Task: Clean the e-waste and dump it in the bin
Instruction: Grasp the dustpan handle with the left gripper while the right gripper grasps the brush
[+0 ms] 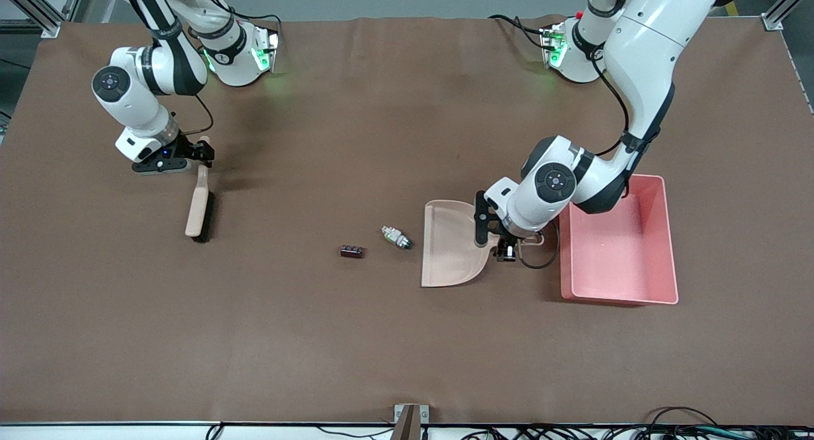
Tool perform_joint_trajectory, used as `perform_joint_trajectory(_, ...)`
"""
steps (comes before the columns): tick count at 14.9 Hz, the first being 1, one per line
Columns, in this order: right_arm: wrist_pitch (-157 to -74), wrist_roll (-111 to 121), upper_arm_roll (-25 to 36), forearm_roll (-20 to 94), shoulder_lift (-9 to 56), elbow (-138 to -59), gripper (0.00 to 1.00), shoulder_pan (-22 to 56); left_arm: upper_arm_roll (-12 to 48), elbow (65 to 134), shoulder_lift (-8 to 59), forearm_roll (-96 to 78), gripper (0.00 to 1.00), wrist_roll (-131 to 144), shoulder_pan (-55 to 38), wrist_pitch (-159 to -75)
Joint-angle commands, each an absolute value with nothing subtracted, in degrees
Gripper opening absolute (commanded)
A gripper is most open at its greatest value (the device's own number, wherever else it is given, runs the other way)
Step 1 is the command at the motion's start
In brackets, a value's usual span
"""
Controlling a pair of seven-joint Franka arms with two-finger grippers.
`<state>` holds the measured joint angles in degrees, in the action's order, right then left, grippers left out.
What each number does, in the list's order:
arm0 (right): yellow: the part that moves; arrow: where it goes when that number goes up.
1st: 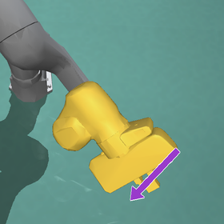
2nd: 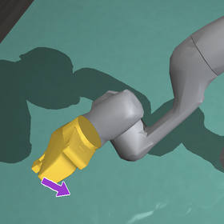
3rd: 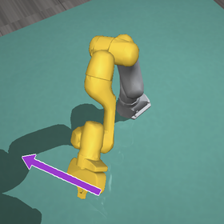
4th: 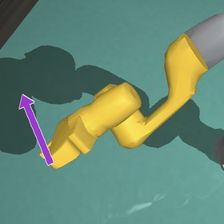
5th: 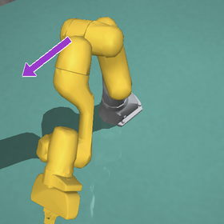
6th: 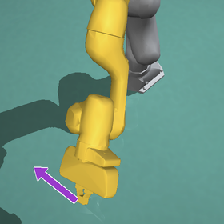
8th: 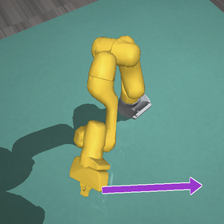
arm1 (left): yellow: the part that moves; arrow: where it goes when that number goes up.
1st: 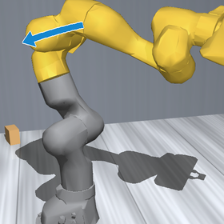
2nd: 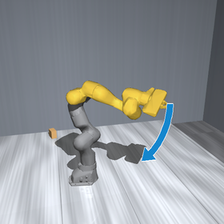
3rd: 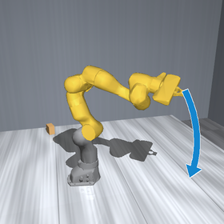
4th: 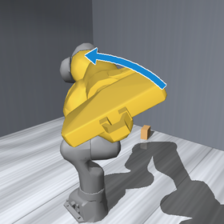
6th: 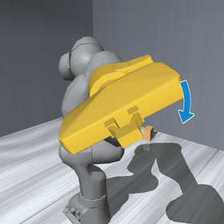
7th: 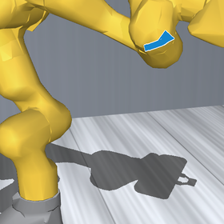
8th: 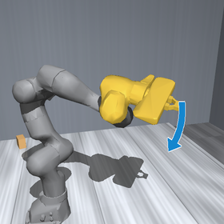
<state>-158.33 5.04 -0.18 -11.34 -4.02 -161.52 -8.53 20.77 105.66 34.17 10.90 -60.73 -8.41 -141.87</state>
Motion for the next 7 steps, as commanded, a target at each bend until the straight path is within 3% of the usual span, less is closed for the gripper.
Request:
perform_joint_trajectory(1,-160.6,4.4,-0.6,-12.0,-5.9,-164.9,0.94,-9.1,21.2,106.2,34.2,11.4,0.51,-61.2,-8.1,-142.7)
perform_joint_trajectory(7,-160.5,1.4,-0.6,-11.5,-5.3,-164.7,0.66,-8.6,21.2,105.6,34.6,11.4,0.14,-61.0,-8.3,-142.7)
